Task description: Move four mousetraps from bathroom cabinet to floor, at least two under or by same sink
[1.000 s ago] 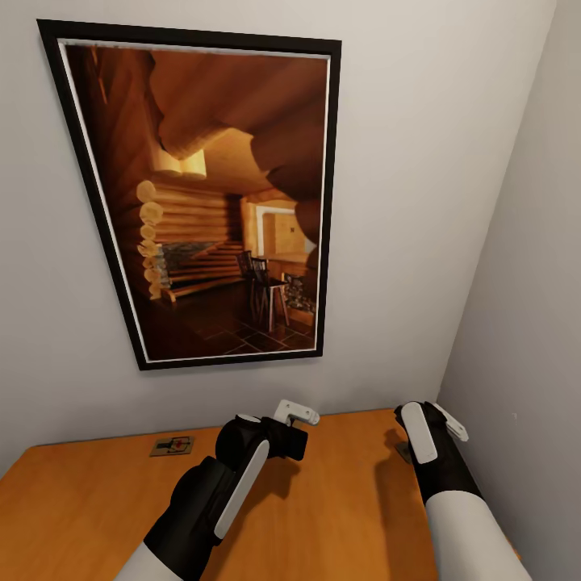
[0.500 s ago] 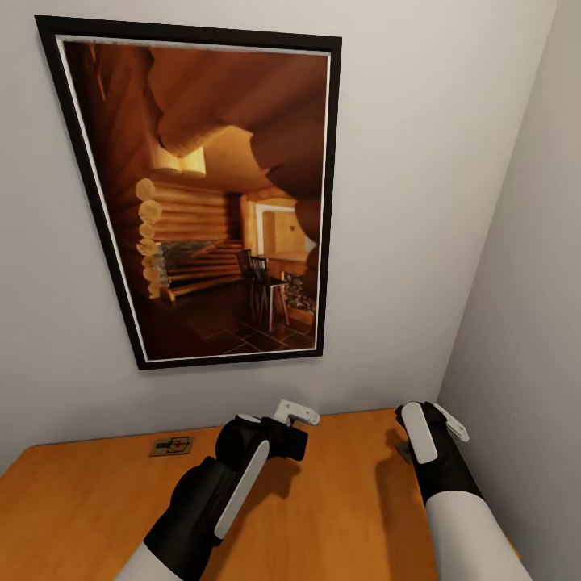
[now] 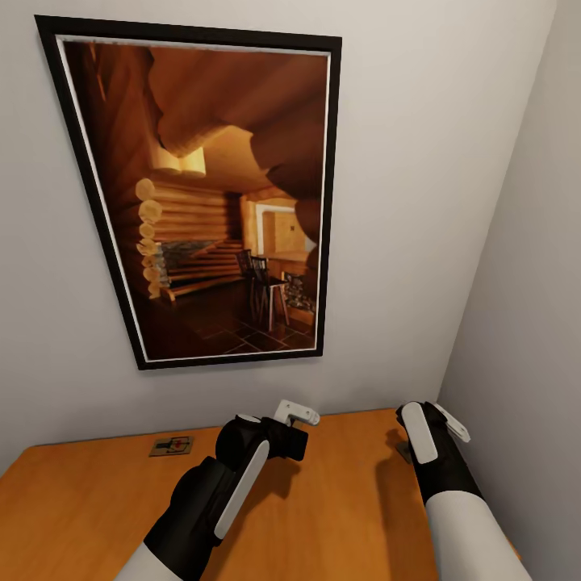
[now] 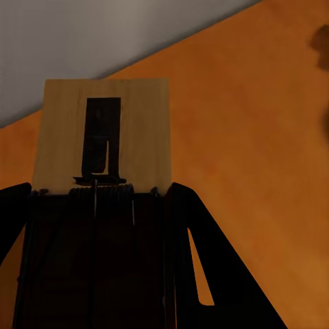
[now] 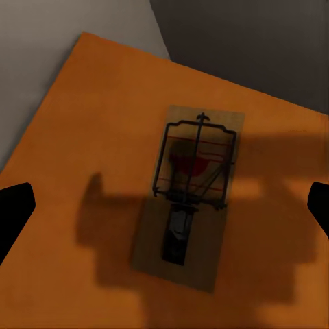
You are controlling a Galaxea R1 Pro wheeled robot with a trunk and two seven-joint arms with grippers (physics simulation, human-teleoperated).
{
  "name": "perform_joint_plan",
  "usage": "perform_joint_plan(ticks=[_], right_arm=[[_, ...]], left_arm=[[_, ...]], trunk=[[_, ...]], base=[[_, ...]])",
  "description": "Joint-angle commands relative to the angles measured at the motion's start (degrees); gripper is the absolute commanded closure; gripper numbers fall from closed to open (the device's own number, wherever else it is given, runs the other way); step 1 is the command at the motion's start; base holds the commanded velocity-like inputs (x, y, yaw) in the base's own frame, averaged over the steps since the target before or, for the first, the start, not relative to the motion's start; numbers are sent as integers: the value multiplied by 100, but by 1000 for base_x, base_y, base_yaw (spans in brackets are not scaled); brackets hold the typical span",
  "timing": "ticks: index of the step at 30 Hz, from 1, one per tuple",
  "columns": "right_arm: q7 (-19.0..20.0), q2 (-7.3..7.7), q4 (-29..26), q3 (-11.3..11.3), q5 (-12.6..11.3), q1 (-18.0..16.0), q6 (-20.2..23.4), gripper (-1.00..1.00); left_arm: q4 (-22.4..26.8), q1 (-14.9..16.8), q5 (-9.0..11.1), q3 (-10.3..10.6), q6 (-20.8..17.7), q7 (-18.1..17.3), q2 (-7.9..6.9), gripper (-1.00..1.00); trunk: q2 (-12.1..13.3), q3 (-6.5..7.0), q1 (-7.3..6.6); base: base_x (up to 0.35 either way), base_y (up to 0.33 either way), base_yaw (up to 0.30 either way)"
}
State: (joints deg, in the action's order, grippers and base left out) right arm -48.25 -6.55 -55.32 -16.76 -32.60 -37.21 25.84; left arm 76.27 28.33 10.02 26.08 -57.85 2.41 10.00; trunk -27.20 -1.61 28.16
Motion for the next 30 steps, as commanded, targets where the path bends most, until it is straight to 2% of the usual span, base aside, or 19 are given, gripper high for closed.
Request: perform_joint_plan(ticks=[1,4,9,23,30], right_arm=[[-23,-4,-9,-11,-18,-6,36,-100],[-29,-1,-7,-12,-20,-6,36,-100],[-34,-4,2,-12,-25,-6,36,-100],[-35,-5,4,-12,-27,-6,36,-100],[-35,-4,4,-12,-27,-6,36,-100]], left_arm=[[6,6,21,3,-25,23,0,100],[6,6,21,3,-23,23,0,100],[10,6,24,3,-17,23,0,100],[14,6,26,3,-17,23,0,100],[19,6,26,3,-16,23,0,100]], trunk=[[-13,-13,4],[-13,-13,4],[-213,-103,113],[-213,-103,113],[-494,-229,267]], base=[[0,0,0],[0,0,0],[0,0,0],[0,0,0],[0,0,0]])
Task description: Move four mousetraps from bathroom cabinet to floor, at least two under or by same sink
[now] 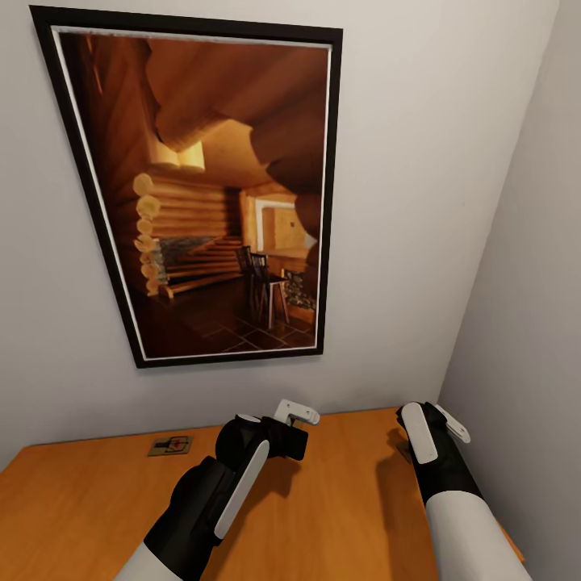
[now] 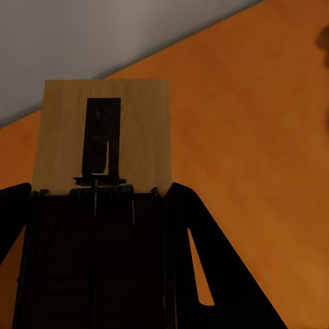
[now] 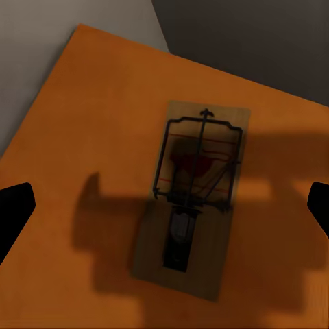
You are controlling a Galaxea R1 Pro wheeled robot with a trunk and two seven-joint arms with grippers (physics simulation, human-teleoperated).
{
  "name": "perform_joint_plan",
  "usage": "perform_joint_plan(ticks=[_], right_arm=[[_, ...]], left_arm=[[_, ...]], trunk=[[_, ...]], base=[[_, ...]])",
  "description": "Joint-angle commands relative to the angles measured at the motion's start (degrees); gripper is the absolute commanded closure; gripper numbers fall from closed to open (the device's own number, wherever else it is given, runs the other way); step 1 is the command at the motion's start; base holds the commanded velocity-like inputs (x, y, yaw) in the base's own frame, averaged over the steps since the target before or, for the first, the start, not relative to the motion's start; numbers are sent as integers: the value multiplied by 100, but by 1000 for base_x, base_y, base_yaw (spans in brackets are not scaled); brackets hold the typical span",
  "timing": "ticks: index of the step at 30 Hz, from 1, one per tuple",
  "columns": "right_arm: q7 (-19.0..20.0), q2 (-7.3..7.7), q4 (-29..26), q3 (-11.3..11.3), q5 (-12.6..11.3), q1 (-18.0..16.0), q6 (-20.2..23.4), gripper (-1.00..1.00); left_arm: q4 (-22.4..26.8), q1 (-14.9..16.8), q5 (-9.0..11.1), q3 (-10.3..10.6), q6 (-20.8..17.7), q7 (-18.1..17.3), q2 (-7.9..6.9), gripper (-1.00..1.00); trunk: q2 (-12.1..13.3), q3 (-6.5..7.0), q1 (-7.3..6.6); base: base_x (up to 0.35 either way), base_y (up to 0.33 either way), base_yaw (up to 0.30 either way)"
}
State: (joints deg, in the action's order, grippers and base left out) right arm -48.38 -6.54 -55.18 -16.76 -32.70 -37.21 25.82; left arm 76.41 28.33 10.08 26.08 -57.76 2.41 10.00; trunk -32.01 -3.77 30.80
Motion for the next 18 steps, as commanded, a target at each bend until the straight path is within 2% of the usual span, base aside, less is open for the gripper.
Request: perform_joint_plan(ticks=[1,12,18], right_arm=[[-22,-4,-10,-11,-17,-6,37,-100],[-30,-3,-10,-11,-8,-6,37,-100],[-36,3,-10,-11,-8,-6,11,-100]], left_arm=[[5,6,21,3,-25,22,0,100],[4,5,21,3,-25,22,0,100],[5,6,21,3,-25,22,0,100]], trunk=[[-53,-31,25],[-93,-49,47],[-334,-156,179]], base=[[0,0,0],[0,0,0],[0,0,0]])
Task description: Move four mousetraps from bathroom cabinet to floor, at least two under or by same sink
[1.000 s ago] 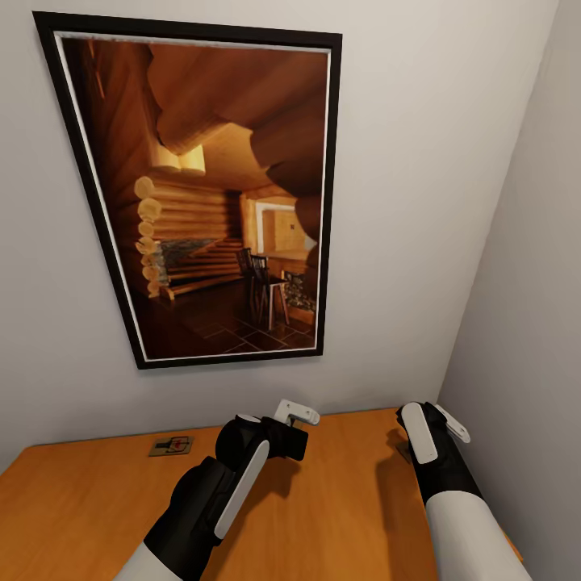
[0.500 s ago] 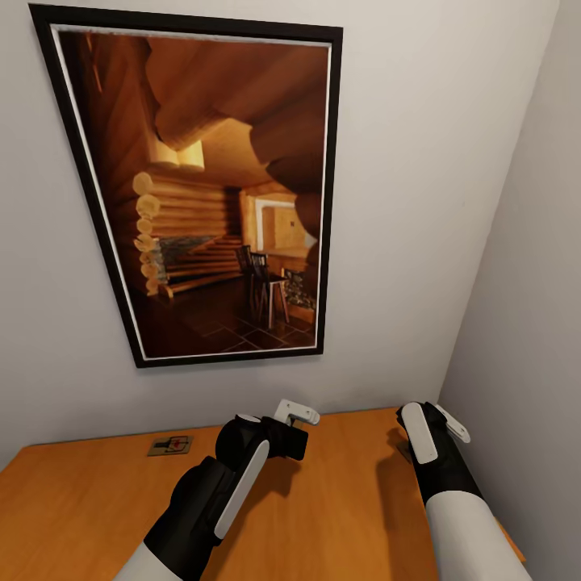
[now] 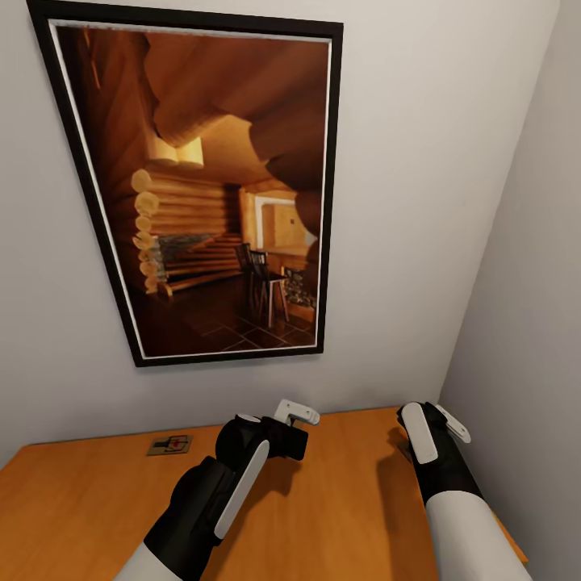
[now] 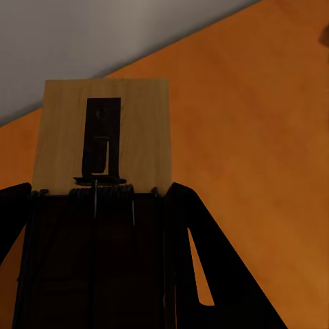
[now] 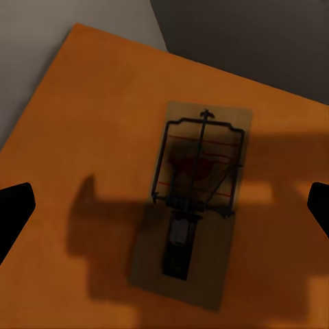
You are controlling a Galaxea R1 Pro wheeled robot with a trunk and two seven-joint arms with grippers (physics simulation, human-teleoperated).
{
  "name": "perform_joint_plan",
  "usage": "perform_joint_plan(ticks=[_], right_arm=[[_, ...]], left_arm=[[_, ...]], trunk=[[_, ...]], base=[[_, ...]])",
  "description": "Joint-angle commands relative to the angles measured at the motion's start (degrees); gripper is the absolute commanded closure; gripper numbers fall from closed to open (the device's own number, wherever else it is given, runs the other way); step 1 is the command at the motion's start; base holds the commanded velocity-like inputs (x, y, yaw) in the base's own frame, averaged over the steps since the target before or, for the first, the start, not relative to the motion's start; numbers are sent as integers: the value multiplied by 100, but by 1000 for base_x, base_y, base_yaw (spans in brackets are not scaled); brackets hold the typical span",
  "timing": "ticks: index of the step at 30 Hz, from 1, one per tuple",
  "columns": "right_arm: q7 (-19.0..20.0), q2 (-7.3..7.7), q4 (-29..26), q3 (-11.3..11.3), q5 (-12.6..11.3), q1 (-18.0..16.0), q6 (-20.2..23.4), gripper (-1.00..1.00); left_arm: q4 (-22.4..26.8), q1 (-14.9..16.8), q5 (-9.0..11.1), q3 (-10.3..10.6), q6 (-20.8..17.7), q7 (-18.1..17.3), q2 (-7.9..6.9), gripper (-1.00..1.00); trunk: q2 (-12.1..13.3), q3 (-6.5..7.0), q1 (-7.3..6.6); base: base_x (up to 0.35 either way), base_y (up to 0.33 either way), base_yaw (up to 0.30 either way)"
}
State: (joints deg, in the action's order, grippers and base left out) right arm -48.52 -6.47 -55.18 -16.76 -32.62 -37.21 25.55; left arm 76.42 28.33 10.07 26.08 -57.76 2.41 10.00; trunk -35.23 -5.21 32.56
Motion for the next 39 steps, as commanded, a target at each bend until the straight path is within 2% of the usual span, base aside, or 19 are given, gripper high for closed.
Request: perform_joint_plan(ticks=[1,19,26,39], right_arm=[[-24,-4,-10,-11,-16,-6,34,-100],[-217,-1,-6,-12,-14,-6,-175,-100],[-236,-3,-2,-11,-18,-6,-198,-100],[-217,-3,3,-11,-26,-6,-200,-100]], left_arm=[[5,6,21,3,-25,22,0,100],[5,6,24,3,-25,22,0,100],[5,6,22,3,-25,22,0,100],[5,6,29,3,-25,22,0,100]], trunk=[[-12,-12,3],[-12,-12,3],[-293,-138,157],[-293,-138,157]], base=[[0,0,0],[0,0,0],[0,0,0],[0,0,0]])
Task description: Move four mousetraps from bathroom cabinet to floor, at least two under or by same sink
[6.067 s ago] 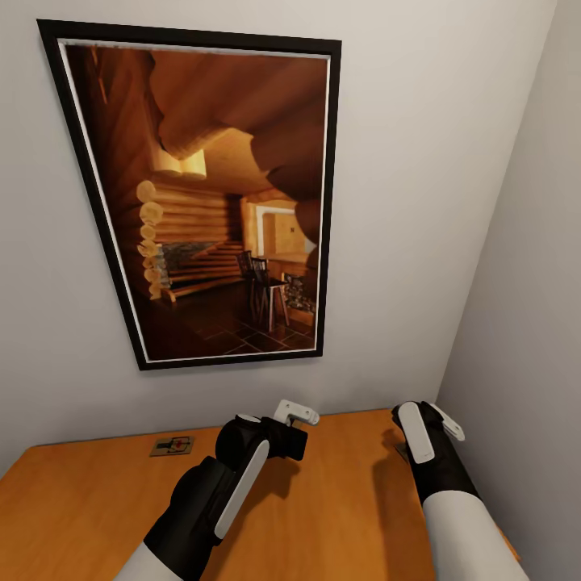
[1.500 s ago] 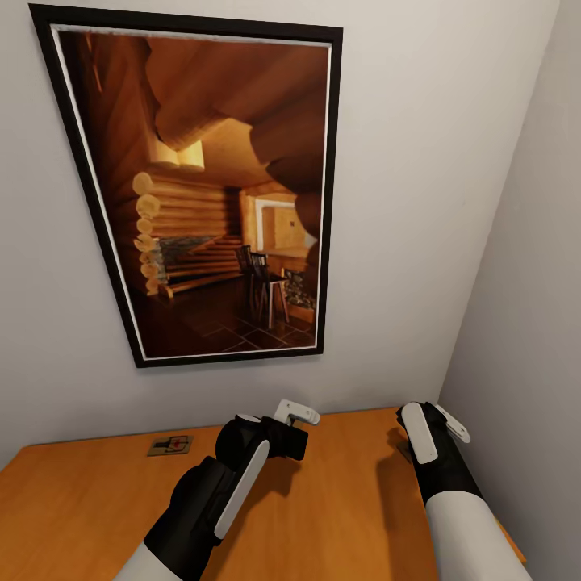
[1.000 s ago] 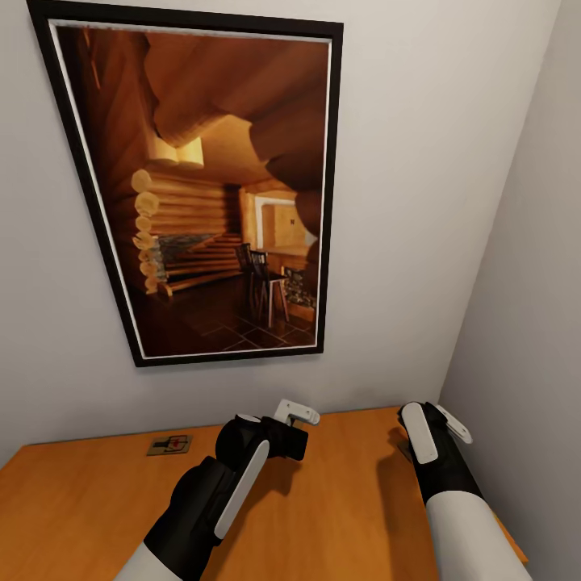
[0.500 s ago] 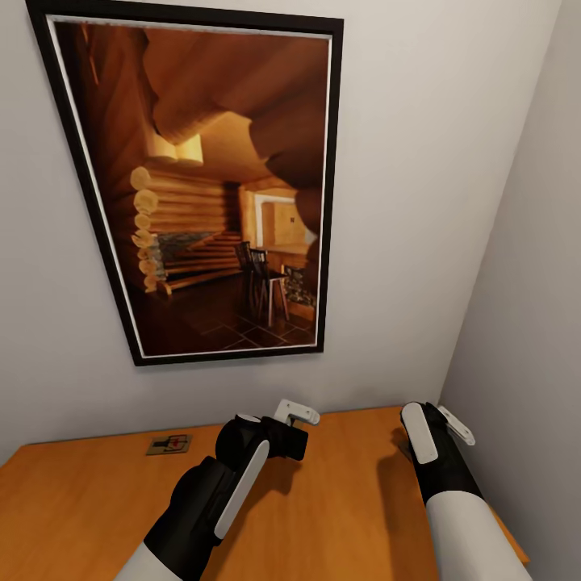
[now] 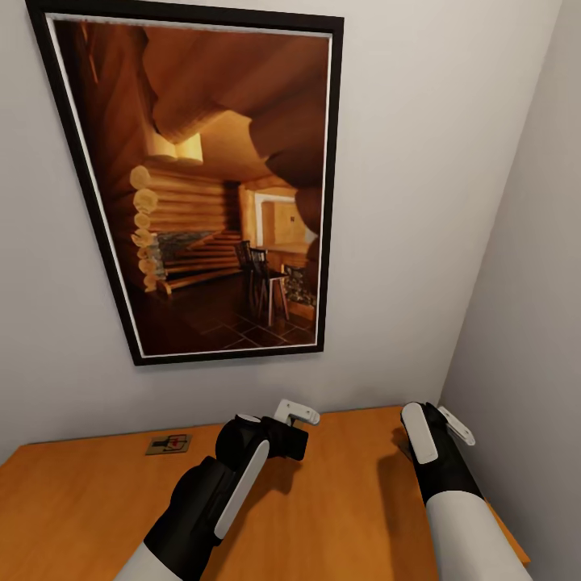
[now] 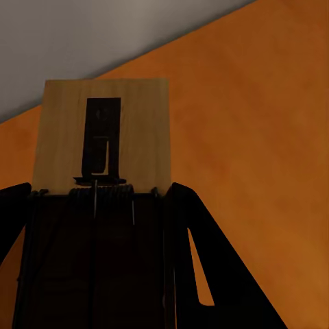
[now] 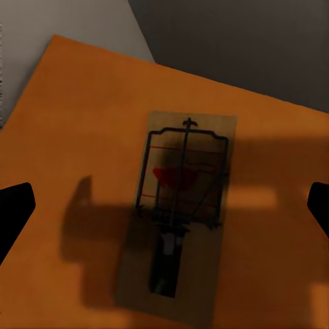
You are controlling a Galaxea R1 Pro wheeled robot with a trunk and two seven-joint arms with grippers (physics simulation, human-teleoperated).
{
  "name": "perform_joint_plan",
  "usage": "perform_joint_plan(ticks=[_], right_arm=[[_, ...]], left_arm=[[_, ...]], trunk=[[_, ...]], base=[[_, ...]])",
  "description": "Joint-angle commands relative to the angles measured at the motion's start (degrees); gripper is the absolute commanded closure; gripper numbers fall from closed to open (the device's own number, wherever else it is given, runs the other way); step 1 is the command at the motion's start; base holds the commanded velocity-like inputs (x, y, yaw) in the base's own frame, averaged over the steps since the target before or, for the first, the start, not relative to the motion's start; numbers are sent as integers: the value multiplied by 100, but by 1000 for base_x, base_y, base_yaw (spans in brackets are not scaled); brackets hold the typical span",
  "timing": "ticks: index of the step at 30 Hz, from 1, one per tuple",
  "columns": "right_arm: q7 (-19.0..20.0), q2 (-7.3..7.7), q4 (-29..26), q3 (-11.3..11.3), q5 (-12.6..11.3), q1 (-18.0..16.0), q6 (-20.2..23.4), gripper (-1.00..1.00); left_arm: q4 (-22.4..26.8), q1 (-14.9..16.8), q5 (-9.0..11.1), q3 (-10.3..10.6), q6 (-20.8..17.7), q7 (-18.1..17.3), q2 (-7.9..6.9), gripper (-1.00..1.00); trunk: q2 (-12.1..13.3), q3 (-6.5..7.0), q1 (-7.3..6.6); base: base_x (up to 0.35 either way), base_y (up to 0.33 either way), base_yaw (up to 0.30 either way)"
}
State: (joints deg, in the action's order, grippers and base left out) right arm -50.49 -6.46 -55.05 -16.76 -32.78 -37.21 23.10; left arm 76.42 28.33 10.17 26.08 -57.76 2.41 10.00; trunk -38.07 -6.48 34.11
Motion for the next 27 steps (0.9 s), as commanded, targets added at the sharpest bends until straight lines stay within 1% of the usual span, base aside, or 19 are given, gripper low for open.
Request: perform_joint_plan(ticks=[1,27], right_arm=[[-17,-4,-10,-12,-11,-5,46,-100],[115,-3,101,-12,-24,-5,47,-100]], left_arm=[[5,6,20,3,-25,22,0,100],[5,6,20,5,-29,22,0,100]], trunk=[[-9,-11,2],[-9,-11,2]], base=[[0,0,0],[0,0,0]])
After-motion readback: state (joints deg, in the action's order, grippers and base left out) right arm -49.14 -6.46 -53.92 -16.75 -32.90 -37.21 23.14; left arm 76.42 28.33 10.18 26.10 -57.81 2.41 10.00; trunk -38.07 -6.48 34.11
